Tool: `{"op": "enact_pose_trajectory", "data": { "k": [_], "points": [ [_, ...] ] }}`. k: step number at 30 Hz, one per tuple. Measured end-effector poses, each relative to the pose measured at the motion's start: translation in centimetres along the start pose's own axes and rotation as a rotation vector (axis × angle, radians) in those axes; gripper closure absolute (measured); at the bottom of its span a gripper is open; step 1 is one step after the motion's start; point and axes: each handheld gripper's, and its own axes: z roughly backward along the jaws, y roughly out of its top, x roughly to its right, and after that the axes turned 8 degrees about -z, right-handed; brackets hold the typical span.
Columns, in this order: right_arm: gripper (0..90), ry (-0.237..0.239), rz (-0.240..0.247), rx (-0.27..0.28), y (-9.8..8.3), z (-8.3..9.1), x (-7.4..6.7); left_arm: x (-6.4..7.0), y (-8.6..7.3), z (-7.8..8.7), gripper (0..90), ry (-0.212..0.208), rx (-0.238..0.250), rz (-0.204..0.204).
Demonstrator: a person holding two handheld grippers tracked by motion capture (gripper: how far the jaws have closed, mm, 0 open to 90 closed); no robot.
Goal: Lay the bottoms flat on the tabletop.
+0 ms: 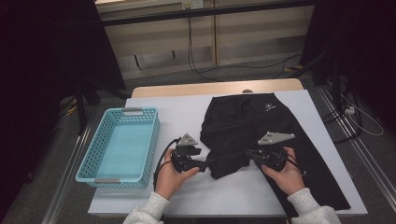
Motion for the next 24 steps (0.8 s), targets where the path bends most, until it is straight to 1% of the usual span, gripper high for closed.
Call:
{"op": "enact_pose_trajectory", "data": {
  "k": [2, 4, 6, 8, 10, 11, 12, 13, 14, 15, 16, 18, 19, 20, 21, 23, 24],
  "points": [
    [85.3, 0.002, 0.010, -0.004, 0.0, -0.1, -0.3, 0.0, -0.2, -0.4, 29.9, 0.008, -0.005, -0.002],
    [84.6, 0.002, 0.015, -0.005, -0.1, -0.2, -0.4, -0.2, -0.3, -0.6, 29.6, 0.034, -0.012, -0.007],
    [84.9, -0.007, 0.021, -0.005, -0.1, -0.1, -0.4, -0.3, -0.5, -0.7, 29.5, 0.038, -0.010, -0.004],
    [85.9, -0.014, 0.027, 0.001, 0.0, 0.2, -0.4, -0.3, -0.5, -0.8, 30.1, 0.052, -0.021, -0.024],
    [85.7, -0.019, 0.026, 0.015, 0.1, 0.4, -0.3, -0.3, -0.6, -1.1, 30.5, 0.045, -0.019, -0.023],
    [85.7, -0.019, 0.025, 0.016, 0.1, 0.4, -0.2, -0.2, -0.6, -1.3, 31.0, 0.042, -0.025, -0.033],
    [85.5, -0.021, 0.025, 0.012, 0.0, 0.4, -0.2, -0.2, -0.6, -1.5, 31.9, 0.038, -0.027, -0.031],
    [85.3, -0.024, 0.025, 0.010, 0.0, 0.4, -0.1, -0.1, -0.7, -1.7, 32.0, 0.044, -0.032, -0.032],
    [85.0, -0.027, 0.026, 0.008, -0.1, 0.3, -0.1, 0.0, -0.7, -1.8, 31.9, 0.051, -0.027, -0.036],
    [84.7, -0.033, 0.025, 0.008, -0.1, 0.4, 0.0, 0.1, -0.6, -1.9, 32.1, 0.065, -0.028, -0.037],
    [84.6, -0.033, 0.023, 0.011, -0.1, 0.4, 0.0, 0.1, -0.5, -2.0, 32.9, 0.052, -0.033, -0.042],
    [84.6, -0.035, 0.024, 0.019, -0.1, 0.6, 0.2, 0.3, -0.4, -2.1, 35.7, 0.050, -0.035, -0.048],
    [84.7, -0.034, 0.021, 0.019, -0.1, 0.7, 0.2, 0.5, -0.4, -2.1, 37.1, 0.050, -0.037, -0.059],
    [85.1, -0.034, 0.022, 0.023, -0.1, 0.8, 0.2, 0.7, -0.3, -2.1, 40.3, 0.048, -0.046, -0.071],
    [85.5, -0.035, 0.023, 0.023, -0.1, 0.8, 0.2, 0.8, -0.2, -2.1, 44.9, 0.030, -0.050, -0.071],
    [86.2, -0.035, 0.026, 0.023, 0.0, 0.8, 0.2, 0.9, -0.1, -2.0, 57.3, 0.016, -0.064, -0.071],
    [86.5, -0.034, 0.027, 0.025, 0.0, 0.8, 0.2, 0.9, -0.1, -1.9, 62.4, 0.016, -0.066, -0.070]
  ]
}}
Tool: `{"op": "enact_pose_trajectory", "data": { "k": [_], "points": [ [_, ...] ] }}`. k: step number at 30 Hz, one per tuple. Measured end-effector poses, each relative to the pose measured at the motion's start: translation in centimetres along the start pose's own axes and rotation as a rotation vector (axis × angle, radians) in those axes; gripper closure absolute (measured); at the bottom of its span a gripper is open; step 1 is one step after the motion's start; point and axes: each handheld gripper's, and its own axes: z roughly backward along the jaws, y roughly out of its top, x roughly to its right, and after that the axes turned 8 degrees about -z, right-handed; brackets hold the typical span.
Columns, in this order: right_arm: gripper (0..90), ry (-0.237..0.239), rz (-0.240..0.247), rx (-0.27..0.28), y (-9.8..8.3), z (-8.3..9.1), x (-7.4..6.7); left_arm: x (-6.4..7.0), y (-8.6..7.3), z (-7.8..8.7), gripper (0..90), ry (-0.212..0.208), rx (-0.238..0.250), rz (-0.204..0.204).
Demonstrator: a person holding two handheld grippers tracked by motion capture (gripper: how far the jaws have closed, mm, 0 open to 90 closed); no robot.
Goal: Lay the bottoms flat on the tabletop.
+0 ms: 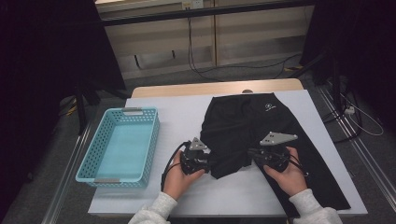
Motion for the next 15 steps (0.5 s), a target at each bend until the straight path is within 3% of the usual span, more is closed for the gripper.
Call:
{"op": "enact_pose_trajectory", "data": {
  "k": [6, 9, 12, 15],
  "points": [
    [86.0, 0.003, 0.021, 0.002, 0.1, -0.1, -0.3, 0.2, -0.2, -0.1, 80.1, 0.010, 0.017, 0.040],
    [86.0, 0.000, 0.018, 0.009, 0.1, 0.0, -0.3, 0.3, -0.1, -0.1, 85.9, -0.016, 0.020, 0.043],
    [86.2, 0.000, 0.018, 0.006, 0.1, 0.0, -0.1, 0.2, 0.1, 0.6, 88.0, 0.000, 0.033, 0.056],
    [86.4, 0.004, 0.015, 0.012, 0.2, 0.2, -0.1, -0.3, 0.6, 2.2, 88.4, 0.010, 0.082, 0.083]
  ]
}}
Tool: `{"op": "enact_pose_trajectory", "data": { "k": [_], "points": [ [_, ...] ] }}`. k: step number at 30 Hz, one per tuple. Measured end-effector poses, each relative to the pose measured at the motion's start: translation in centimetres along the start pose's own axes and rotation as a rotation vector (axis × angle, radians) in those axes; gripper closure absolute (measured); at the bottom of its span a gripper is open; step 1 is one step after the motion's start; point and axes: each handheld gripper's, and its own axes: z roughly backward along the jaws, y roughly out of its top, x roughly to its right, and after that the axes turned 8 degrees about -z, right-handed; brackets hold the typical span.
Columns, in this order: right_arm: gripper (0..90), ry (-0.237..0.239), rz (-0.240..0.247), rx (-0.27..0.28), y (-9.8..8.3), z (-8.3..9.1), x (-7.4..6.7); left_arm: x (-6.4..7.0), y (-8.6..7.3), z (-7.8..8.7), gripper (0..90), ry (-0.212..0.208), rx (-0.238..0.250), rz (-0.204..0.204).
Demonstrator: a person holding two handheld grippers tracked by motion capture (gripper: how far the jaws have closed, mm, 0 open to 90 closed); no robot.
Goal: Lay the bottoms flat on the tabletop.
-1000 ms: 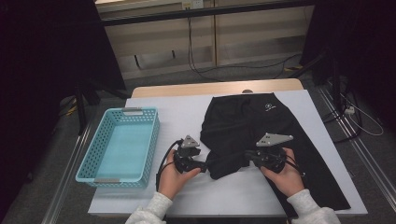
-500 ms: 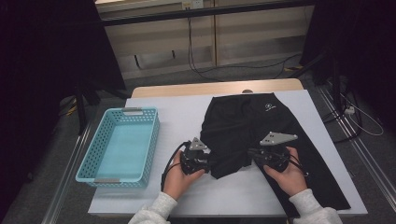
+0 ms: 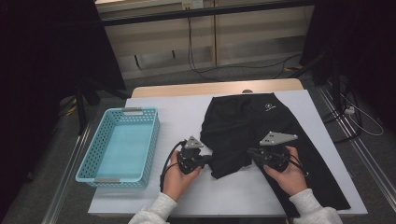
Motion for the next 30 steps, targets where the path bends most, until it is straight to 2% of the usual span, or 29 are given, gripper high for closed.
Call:
{"op": "enact_pose_trajectory", "data": {
  "k": [1, 6, 8, 12, 15, 18, 22, 24, 27, 30],
  "points": [
    [86.6, 0.003, -0.002, 0.002, 0.1, 0.1, 0.0, -0.3, 0.2, 0.5, 88.4, -0.011, 0.014, 0.004],
    [85.8, 0.023, 0.010, 0.006, 0.2, -0.2, -0.3, -1.7, 0.1, 2.0, 88.4, 0.028, 0.076, 0.053],
    [86.3, 0.020, 0.022, -0.013, 0.2, -1.0, -0.5, -2.2, -0.2, 2.0, 88.4, 0.032, 0.073, 0.068],
    [85.8, -0.030, 0.076, -0.054, 0.5, -2.7, -0.7, -2.4, -0.6, 1.4, 88.4, 0.051, 0.059, 0.066],
    [84.2, -0.024, 0.068, -0.086, 0.5, -3.6, -0.8, -2.5, -1.0, 0.4, 88.1, 0.049, 0.032, 0.065],
    [80.1, -0.054, 0.076, -0.106, 0.1, -3.9, -0.6, -2.4, -1.1, 0.1, 88.0, 0.042, 0.027, 0.071],
    [71.6, -0.078, 0.060, -0.110, -0.2, -3.6, -0.5, -2.1, -0.8, 0.4, 87.8, 0.035, 0.037, 0.059],
    [65.3, -0.079, 0.054, -0.094, -0.2, -3.0, -0.7, -2.0, -0.8, 0.5, 87.7, 0.035, 0.036, 0.051],
    [62.3, -0.095, 0.045, -0.059, -0.2, -1.8, -0.8, -1.9, -0.8, 0.4, 87.7, 0.033, 0.035, 0.048],
    [67.9, -0.092, 0.042, -0.053, -0.4, -0.6, -1.2, -1.9, -0.7, 0.4, 87.5, 0.030, 0.037, 0.049]
  ]
}}
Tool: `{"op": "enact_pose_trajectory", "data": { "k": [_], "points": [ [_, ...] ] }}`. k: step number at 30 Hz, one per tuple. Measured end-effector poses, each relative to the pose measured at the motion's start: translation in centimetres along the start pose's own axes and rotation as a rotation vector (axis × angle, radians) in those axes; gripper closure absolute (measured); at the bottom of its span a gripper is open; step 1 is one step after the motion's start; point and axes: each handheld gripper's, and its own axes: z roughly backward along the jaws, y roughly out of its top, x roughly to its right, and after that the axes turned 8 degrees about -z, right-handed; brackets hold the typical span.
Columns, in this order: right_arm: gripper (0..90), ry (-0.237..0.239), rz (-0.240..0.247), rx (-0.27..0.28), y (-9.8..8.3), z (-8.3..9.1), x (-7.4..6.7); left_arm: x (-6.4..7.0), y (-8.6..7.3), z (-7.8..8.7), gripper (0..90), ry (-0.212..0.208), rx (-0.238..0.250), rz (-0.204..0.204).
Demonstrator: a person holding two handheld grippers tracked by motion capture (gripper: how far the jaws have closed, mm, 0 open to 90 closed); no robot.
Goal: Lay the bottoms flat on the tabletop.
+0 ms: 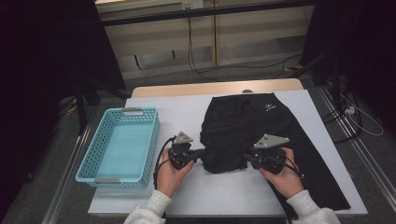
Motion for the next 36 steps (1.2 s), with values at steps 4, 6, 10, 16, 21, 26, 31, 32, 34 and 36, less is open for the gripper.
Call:
{"op": "enact_pose_trajectory", "data": {
  "k": [4, 6, 10, 16, 21, 26, 31, 32, 34, 36],
  "points": [
    [74.7, 0.065, 0.041, -0.010, -0.1, 0.4, -1.2, 0.0, 0.0, 0.0, 87.3, -0.001, -0.003, -0.001],
    [74.7, 0.089, 0.064, -0.036, -0.3, -0.3, -2.0, 0.0, 0.0, 0.0, 87.3, 0.000, -0.002, 0.000],
    [64.2, 0.091, 0.111, -0.095, -0.8, -2.2, -2.7, -0.1, 0.0, 0.0, 87.2, 0.004, -0.001, 0.001],
    [80.0, 0.081, 0.079, -0.102, -0.9, -2.6, -1.6, -0.3, 0.0, 0.1, 87.3, 0.001, 0.001, 0.016],
    [89.9, 0.122, 0.014, -0.072, -0.8, -1.2, -0.4, -0.6, 0.3, 0.9, 87.5, 0.000, 0.028, 0.031],
    [90.0, 0.116, -0.026, 0.012, -0.1, 0.6, 0.5, -1.4, 0.5, 1.7, 87.7, 0.031, 0.070, 0.050],
    [90.0, 0.098, -0.103, 0.062, -0.1, 1.0, 1.9, -2.2, 0.1, 0.9, 87.9, 0.040, 0.079, 0.083],
    [90.0, 0.102, -0.114, 0.063, -0.1, 1.0, 2.2, -2.3, 0.1, 0.7, 87.9, 0.037, 0.082, 0.089],
    [90.0, 0.107, -0.118, 0.055, -0.3, 0.8, 2.2, -2.4, 0.0, 0.2, 87.7, 0.032, 0.077, 0.092],
    [90.0, 0.088, -0.096, 0.034, -0.3, 0.4, 1.8, -2.5, 0.0, -0.1, 86.9, 0.036, 0.068, 0.086]
  ]
}}
